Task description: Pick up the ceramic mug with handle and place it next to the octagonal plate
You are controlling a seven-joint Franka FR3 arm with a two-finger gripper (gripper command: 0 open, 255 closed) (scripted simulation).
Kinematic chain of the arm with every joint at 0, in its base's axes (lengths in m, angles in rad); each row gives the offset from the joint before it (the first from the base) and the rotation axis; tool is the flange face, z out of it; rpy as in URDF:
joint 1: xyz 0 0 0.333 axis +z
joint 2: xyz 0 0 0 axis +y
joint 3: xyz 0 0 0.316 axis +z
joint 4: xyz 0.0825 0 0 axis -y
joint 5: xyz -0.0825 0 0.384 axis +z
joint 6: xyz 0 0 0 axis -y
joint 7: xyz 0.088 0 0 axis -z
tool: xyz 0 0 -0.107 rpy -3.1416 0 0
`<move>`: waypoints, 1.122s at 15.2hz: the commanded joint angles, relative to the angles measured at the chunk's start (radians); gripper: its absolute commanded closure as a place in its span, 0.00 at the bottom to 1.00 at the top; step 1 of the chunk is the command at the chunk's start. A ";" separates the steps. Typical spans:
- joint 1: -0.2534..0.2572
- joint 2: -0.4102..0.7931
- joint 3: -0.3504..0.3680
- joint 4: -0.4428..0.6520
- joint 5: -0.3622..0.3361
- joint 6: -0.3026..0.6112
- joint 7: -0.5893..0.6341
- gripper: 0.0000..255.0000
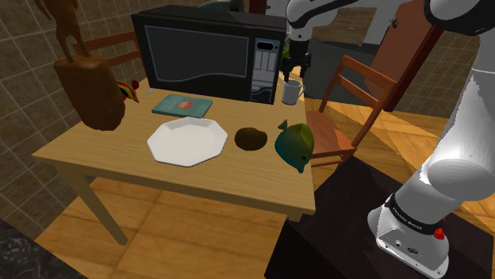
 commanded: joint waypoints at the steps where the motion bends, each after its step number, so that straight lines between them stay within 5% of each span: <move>1: -0.014 0.124 -0.006 0.021 0.000 0.203 -0.006 0.00; 14: -0.020 0.155 -0.002 -0.010 0.004 0.265 -0.008 0.00; 15: -0.020 0.174 0.000 0.020 0.006 0.253 -0.006 1.00; 17: -0.023 0.177 -0.001 0.030 0.007 0.246 -0.010 1.00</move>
